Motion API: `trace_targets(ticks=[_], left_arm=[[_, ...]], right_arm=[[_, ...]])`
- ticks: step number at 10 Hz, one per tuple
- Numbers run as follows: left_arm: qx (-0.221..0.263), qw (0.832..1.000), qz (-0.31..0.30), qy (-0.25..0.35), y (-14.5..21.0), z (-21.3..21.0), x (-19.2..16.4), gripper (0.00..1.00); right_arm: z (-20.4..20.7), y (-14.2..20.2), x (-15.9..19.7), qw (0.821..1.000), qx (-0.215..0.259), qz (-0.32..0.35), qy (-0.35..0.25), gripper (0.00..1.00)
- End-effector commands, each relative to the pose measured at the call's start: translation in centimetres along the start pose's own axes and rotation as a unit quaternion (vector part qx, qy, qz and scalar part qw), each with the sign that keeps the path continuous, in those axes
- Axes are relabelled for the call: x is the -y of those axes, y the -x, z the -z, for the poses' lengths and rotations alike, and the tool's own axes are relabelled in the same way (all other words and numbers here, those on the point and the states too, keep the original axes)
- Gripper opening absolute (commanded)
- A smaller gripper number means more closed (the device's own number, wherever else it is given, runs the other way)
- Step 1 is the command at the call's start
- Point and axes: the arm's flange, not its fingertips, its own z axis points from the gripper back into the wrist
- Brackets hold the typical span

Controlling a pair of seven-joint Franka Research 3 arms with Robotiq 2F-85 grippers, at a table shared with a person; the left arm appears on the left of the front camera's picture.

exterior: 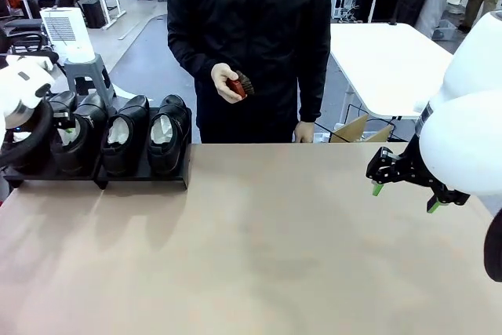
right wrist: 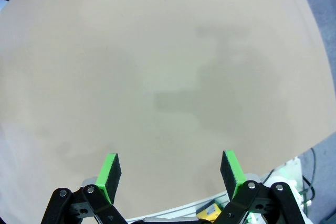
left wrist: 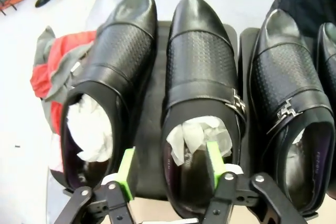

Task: Organize the shoes by placing them on the stand.
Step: Place the Shoe from the middle of the table onto the Shoes Stand.

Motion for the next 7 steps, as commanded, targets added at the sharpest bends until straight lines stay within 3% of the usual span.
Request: trace_targets(ticks=[1, 4, 7], left_arm=[[0.037, 0.999, 0.012, -0.032, -0.1, -0.8, 2.2, 1.0], [0.007, 1.0, 0.026, -0.012, -0.3, -4.4, 3.1, 1.0], [0.003, 0.999, 0.017, -0.033, -0.9, -6.1, 2.2, 1.0]], right_arm=[[-0.1, -0.2, 0.0, 1.0, -0.001, -0.004, -0.001, 1.0], [-0.1, -0.2, 0.0, 1.0, -0.001, -0.004, -0.001, 1.0], [-0.1, -0.2, 0.0, 1.0, -0.001, -0.004, -0.001, 1.0]])
